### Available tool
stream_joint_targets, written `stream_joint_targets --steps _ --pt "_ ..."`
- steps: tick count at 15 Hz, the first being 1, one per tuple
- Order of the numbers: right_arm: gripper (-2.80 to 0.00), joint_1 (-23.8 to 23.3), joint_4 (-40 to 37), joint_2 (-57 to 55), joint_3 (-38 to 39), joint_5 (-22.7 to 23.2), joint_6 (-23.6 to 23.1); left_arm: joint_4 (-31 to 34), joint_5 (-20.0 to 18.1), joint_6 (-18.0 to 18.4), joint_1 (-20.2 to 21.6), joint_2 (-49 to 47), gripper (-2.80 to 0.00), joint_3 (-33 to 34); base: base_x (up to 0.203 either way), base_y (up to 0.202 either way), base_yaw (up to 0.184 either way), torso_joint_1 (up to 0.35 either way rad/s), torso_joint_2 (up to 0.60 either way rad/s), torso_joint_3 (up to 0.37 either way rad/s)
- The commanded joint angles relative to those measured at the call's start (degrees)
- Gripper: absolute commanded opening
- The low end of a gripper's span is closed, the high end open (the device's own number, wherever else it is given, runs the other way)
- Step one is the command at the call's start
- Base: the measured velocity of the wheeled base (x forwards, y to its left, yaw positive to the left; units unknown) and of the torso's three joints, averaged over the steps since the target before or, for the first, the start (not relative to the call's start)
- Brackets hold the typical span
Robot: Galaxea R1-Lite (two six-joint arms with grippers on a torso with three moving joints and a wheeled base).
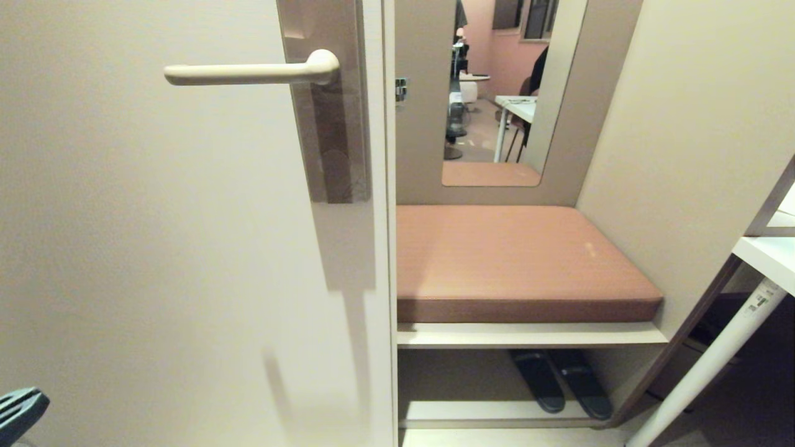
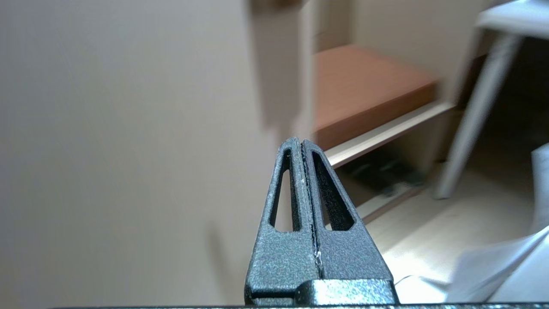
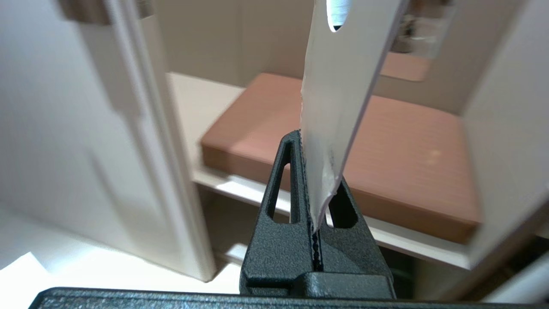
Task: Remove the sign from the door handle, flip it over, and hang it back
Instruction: Hand it to the other hand
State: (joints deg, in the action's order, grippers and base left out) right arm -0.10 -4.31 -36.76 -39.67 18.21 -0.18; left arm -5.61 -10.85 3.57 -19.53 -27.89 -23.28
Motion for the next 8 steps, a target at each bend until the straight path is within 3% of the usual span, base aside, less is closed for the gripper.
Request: stream_joint_targets --steps 1,5,8 --pt "-2.80 0.0 0.2 -2.4 -0.5 2.3 0.0 -2.8 -0.1 -0.9 -5.5 -10.1 -2.80 -3.6 0.000 0.000 0.000 0.000 0.00 0.000" --pt "-2.80 0.0 0.2 -4.7 -1.1 7.1 0.0 -7.3 -1.4 -7.6 -11.6 -20.6 -2.80 -10.7 0.000 0.000 0.000 0.000 0.00 0.000" --pt "-2.80 0.0 0.2 -7.2 -3.1 11.8 0.0 -12.7 -10.1 -9.5 -12.1 -27.2 -2.80 -12.4 0.000 0.000 0.000 0.000 0.00 0.000"
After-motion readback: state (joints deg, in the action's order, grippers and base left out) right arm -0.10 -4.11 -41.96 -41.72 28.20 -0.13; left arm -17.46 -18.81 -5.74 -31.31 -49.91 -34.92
